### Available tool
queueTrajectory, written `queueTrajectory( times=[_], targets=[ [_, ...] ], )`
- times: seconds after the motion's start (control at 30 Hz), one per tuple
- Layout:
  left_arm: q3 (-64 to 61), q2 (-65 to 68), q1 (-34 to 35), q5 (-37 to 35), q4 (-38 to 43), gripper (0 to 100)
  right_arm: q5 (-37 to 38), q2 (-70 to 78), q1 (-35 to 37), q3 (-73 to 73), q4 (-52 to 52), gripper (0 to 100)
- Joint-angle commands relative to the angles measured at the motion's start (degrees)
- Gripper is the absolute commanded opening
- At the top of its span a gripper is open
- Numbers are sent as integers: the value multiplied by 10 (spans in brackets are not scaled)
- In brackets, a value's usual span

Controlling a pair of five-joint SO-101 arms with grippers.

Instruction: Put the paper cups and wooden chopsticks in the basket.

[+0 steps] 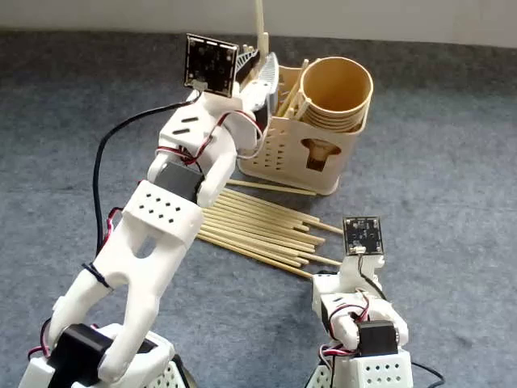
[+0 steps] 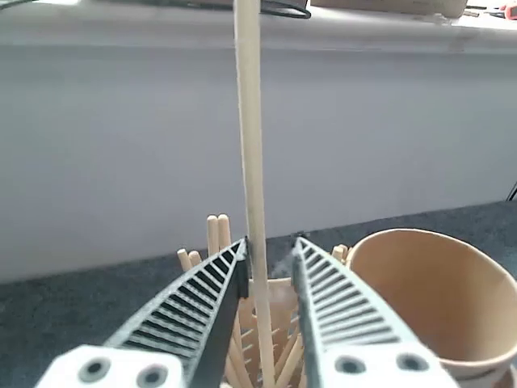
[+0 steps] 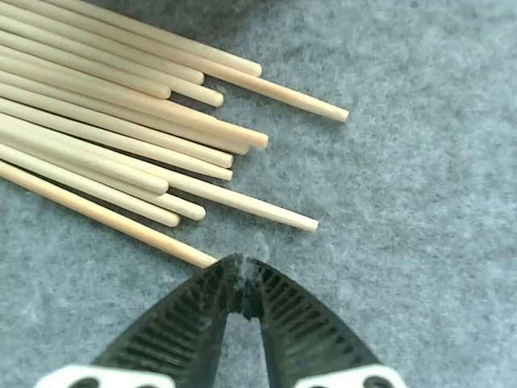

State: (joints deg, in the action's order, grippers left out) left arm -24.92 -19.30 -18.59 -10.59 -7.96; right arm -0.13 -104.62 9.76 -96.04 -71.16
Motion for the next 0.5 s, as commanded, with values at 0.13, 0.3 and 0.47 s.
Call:
queueTrajectory(
  times=[0.13,0.3,0.47],
  targets=[
    [-1,-84,-5,1,-118,147,1,-10,-6,-80,-5,5],
    [-2,-154,-20,96,-279,146,1,-10,-6,-80,-5,5],
    [-2,-200,-25,169,-456,146,1,-10,-6,-80,-5,5]
  ],
)
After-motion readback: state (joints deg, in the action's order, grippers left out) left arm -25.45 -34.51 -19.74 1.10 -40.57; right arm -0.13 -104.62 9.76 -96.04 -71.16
